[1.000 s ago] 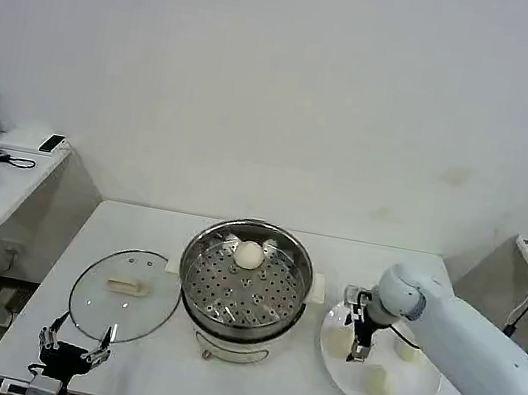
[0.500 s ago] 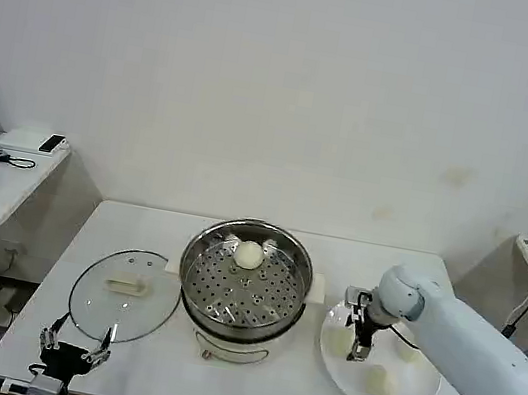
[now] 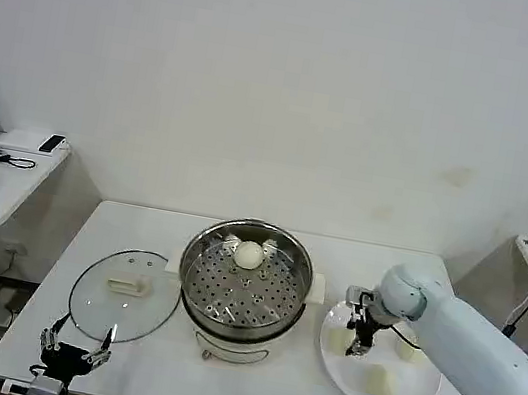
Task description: Take steamed baozi put them in steamer then cover it.
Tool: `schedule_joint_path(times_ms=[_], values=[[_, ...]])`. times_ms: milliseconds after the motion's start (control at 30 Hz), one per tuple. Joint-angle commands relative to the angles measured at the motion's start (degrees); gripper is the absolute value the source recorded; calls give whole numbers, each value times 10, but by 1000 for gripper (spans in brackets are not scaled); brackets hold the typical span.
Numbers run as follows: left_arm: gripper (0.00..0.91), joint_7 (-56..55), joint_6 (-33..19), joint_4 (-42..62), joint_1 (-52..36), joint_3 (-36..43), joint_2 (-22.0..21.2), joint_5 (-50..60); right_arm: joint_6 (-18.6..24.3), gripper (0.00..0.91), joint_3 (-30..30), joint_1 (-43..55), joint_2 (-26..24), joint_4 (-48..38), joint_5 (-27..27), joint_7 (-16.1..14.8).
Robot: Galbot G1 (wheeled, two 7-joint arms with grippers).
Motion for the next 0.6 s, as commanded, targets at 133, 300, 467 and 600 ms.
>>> schedule_joint_path(times_ms=[133, 300, 467, 600], values=[[907, 1, 0, -4, -1, -4, 1, -1, 1, 574, 22, 13, -26, 11, 16, -2], [907, 5, 1, -12, -1, -7, 2, -2, -3, 574, 28, 56, -70, 40, 47, -12], [907, 6, 2, -21, -1, -9, 6, -3, -20, 584, 6, 134, -102, 82, 95, -25], [907, 6, 3, -25, -1, -8, 8, -3, -29, 574, -31, 218, -109, 99, 127, -30]])
